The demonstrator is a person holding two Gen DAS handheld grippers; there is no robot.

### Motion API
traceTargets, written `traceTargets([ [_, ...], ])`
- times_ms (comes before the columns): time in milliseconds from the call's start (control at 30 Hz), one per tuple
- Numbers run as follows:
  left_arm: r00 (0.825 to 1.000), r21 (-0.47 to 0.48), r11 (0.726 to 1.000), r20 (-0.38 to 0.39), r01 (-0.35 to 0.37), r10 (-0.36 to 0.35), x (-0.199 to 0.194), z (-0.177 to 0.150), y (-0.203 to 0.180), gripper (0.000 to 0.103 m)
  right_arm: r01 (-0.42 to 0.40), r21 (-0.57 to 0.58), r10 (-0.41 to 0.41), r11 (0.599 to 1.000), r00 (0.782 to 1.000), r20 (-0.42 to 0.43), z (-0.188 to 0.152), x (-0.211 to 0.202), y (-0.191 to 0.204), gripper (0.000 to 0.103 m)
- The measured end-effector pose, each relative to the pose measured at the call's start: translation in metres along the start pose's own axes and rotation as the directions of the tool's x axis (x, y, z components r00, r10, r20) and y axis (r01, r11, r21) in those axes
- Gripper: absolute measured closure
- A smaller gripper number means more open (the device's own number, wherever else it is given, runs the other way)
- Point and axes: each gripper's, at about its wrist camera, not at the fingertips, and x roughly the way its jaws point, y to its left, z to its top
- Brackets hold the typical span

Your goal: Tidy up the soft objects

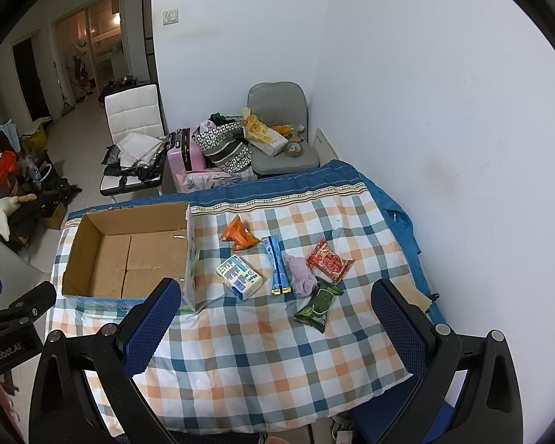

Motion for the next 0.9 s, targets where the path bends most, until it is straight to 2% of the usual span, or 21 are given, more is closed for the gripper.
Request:
traceTargets([
  [900, 1.000, 0.000, 1.000, 0.010, -0.003, 0.003, -0.0010, -0.0002, -0.0002, 0.000, 0.004, 0.003, -0.004, 1.000, 1.000, 0.017, 0.0043, -0.0019, -0.0023, 0.000],
])
